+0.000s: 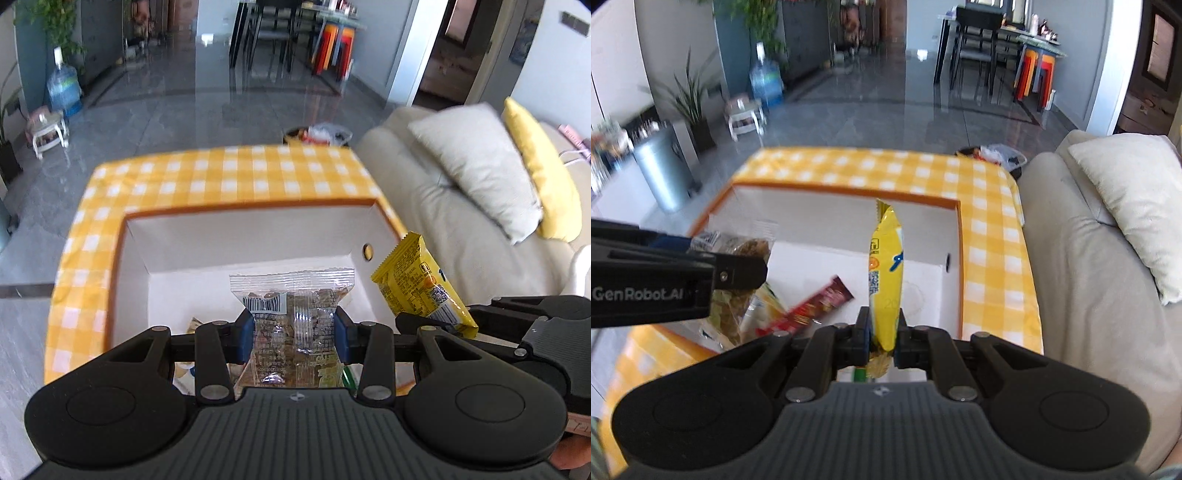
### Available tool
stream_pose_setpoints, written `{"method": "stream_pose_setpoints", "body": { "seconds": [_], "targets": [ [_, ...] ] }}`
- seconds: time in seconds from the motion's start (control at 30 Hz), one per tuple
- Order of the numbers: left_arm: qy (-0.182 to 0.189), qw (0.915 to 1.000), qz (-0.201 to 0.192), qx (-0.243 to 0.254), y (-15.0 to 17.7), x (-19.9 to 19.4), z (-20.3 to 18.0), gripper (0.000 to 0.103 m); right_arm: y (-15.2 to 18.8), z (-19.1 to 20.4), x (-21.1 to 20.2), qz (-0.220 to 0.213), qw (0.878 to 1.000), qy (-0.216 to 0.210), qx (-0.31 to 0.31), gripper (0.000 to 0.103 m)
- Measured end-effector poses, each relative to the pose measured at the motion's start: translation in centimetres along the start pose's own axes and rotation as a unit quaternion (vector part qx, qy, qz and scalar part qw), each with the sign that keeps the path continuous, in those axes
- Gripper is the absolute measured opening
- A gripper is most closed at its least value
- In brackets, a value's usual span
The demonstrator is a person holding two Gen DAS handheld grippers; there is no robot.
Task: Organize snacks
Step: 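Lower both held bags into the orange box and open both tools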
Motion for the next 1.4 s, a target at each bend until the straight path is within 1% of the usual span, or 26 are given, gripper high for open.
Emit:
{"method": "stream_pose_setpoints", "body": {
  "seconds": [0.1, 0.23, 0.37, 0.53, 0.7, 0.87, 1.03, 1.1, 1.13, 1.17, 1.2, 1.27, 1.33, 1.4],
  "targets": [
    [-0.004, 0.9997, 0.023, -0.004, 0.1, 2.2, 0.4, 0.047, 0.1, -0.5, 2.5, 0.033, 0.999, 0.004, -0.014, 0.006],
    [-0.011, 0.9989, 0.045, -0.001, 0.1, 4.3, 0.6, 0.047, 0.4, -1.1, 5.1, 0.075, 0.997, -0.003, -0.017, 0.006],
    [-0.017, 0.9976, 0.066, -0.011, 0.3, 6.1, 1.1, 0.047, 0.7, -0.9, 6.8, 0.1, 0.994, -0.006, -0.033, 0.006],
    [-0.039, 0.9951, 0.09, -0.017, 1.2, 7.7, 1.9, 0.047, 1.0, -0.6, 7.9, 0.116, 0.992, 0.0, -0.053, 0.006],
    [-0.041, 0.9923, 0.113, -0.03, 2.1, 8.6, 2.3, 0.047, 1.0, 0.1, 8.4, 0.127, 0.989, 0.009, -0.079, 0.007],
    [-0.049, 0.9912, 0.119, -0.029, 2.5, 8.8, 2.6, 0.047, 1.1, 0.6, 8.4, 0.132, 0.987, 0.004, -0.092, 0.008],
    [-0.054, 0.9906, 0.123, -0.025, 2.8, 8.6, 2.6, 0.048, 1.3, 0.4, 8.2, 0.136, 0.986, 0.013, -0.097, 0.009],
    [-0.06, 0.9902, 0.125, -0.02, 2.9, 8.6, 2.6, 0.049, 1.4, 0.3, 8.0, 0.136, 0.986, 0.016, -0.099, 0.01],
    [-0.064, 0.99, 0.125, -0.016, 3.0, 8.5, 2.6, 0.049, 1.4, 0.3, 7.9, 0.136, 0.986, 0.016, -0.101, 0.013],
    [-0.067, 0.9898, 0.125, -0.011, 3.1, 8.4, 2.6, 0.052, 1.4, 0.3, 7.8, 0.135, 0.986, 0.016, -0.102, 0.017],
    [-0.069, 0.99, 0.123, -0.008, 3.2, 8.2, 2.6, 0.054, 1.4, 0.3, 7.7, 0.134, 0.986, 0.017, -0.102, 0.019],
    [-0.071, 0.991, 0.114, -0.001, 3.1, 7.6, 2.5, 0.059, 1.3, 0.3, 7.3, 0.132, 0.986, 0.016, -0.104, 0.028],
    [-0.066, 0.992, 0.108, 0.002, 2.8, 7.0, 2.4, 0.06, 1.2, 0.4, 7.0, 0.13, 0.986, 0.012, -0.107, 0.034],
    [-0.062, 0.9928, 0.103, 0.006, 2.6, 6.3, 2.3, 0.064, 1.1, 0.5, 6.6, 0.127, 0.986, 0.013, -0.108, 0.041]
  ]
}}
Point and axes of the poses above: each gripper's, at about its wrist camera, not at the fingertips, and x roughly the way its jaws point, z to its left, y to its underside, the point moved 8 cm from there along x, roughly the way its jaws point, and after that the axes turned 11 degrees about -x, right-handed, at the moved point
